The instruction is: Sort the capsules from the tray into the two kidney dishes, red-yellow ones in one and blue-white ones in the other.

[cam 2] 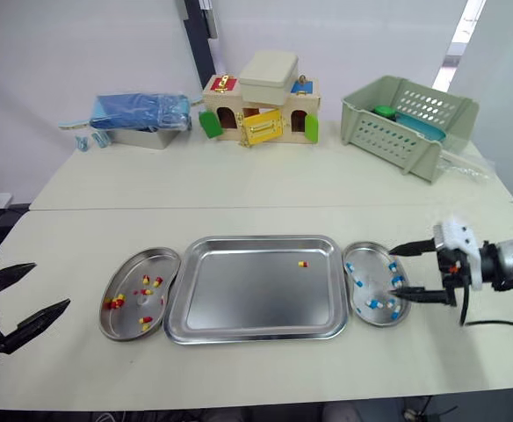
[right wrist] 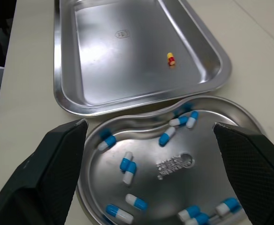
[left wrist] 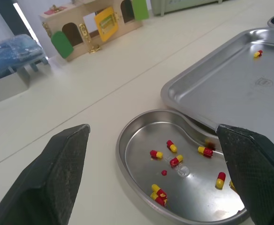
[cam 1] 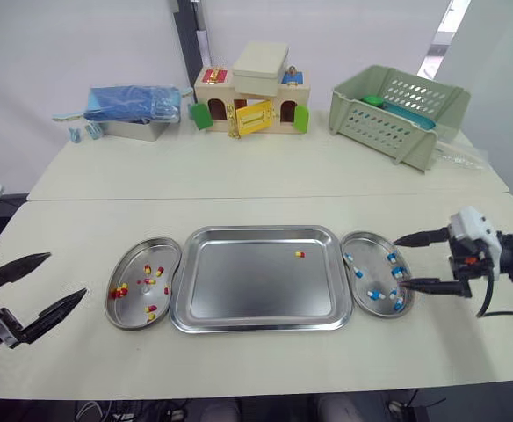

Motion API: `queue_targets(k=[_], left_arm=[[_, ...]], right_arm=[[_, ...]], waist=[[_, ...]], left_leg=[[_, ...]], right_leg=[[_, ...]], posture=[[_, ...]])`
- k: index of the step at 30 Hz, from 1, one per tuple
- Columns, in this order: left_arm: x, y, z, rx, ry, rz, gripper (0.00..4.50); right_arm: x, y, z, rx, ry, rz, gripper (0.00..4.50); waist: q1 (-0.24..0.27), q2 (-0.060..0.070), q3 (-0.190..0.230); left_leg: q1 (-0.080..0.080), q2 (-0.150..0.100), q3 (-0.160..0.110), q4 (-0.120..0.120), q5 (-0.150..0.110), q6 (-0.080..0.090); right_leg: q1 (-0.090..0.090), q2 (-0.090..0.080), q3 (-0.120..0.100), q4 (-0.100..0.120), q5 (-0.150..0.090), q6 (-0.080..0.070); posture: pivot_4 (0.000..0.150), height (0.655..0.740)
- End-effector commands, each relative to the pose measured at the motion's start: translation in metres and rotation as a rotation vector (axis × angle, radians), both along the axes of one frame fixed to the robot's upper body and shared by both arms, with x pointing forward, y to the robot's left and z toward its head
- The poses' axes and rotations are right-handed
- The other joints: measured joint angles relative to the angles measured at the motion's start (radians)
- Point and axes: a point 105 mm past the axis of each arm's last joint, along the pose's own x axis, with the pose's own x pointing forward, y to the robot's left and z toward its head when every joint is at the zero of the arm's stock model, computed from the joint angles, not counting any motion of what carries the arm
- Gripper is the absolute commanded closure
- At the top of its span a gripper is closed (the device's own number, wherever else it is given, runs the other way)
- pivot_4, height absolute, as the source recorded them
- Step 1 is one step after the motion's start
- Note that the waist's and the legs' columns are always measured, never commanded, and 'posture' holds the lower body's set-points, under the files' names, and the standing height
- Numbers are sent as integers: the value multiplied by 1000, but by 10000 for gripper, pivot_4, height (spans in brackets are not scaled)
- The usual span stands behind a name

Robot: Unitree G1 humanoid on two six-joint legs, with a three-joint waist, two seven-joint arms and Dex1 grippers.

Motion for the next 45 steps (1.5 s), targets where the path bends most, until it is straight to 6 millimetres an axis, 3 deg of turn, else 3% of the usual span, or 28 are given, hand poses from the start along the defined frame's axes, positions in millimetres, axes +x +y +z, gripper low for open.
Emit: queue_targets(k=[1, 6, 16, 23, 31, 35, 45], left_arm=[[-7, 8, -1, 40, -7, -3, 364], [-7, 20, -5, 40, -5, 56, 364], [-2, 32, -6, 47, -10, 87, 364], [7, 28, 0, 58, -31, 57, 364], [27, -1, 9, 40, -42, -53, 364], [40, -32, 12, 57, -11, -177, 364], [61, -103, 4, 49, 81, -433, 364]], right_arm=[[7, -20, 24, -26, -54, -41, 0], [16, -30, 41, -35, -106, -64, 0], [21, -29, 38, -33, -104, -55, 0], [7, -34, 33, 9, -107, -50, 0], [-27, -37, 30, 46, -89, -25, 0], [-55, -19, 24, 122, -57, 22, 0], [-83, 13, 16, 251, -57, 6, 0]], waist=[[0, 0, 0], [1, 0, 0], [1, 0, 0], [3, 0, 0], [9, 1, 1], [13, 0, 0], [22, 0, 0]], left_leg=[[0, 0, 0, 0, 0, 0], [0, 1, 0, 0, 0, 0], [0, 1, 0, 0, 0, 0], [-1, 1, 0, 0, 0, 0], [-1, 0, 0, 1, 0, 0], [-1, 1, 0, 1, 0, 0], [-1, 0, 0, 1, 0, 0]], right_leg=[[0, 0, 0, 0, 0, 0], [0, 0, -1, 0, 0, 0], [0, -1, -1, 0, 0, 0], [0, -1, -1, 0, 0, 0], [1, -1, -1, 1, 0, 0], [1, -1, -2, 1, 0, 0], [2, 0, -1, 0, 0, 0]], posture=[[1500, 7400], [1500, 7400], [1500, 7400], [1500, 7400], [1500, 7400], [1500, 7400], [1500, 7400]])
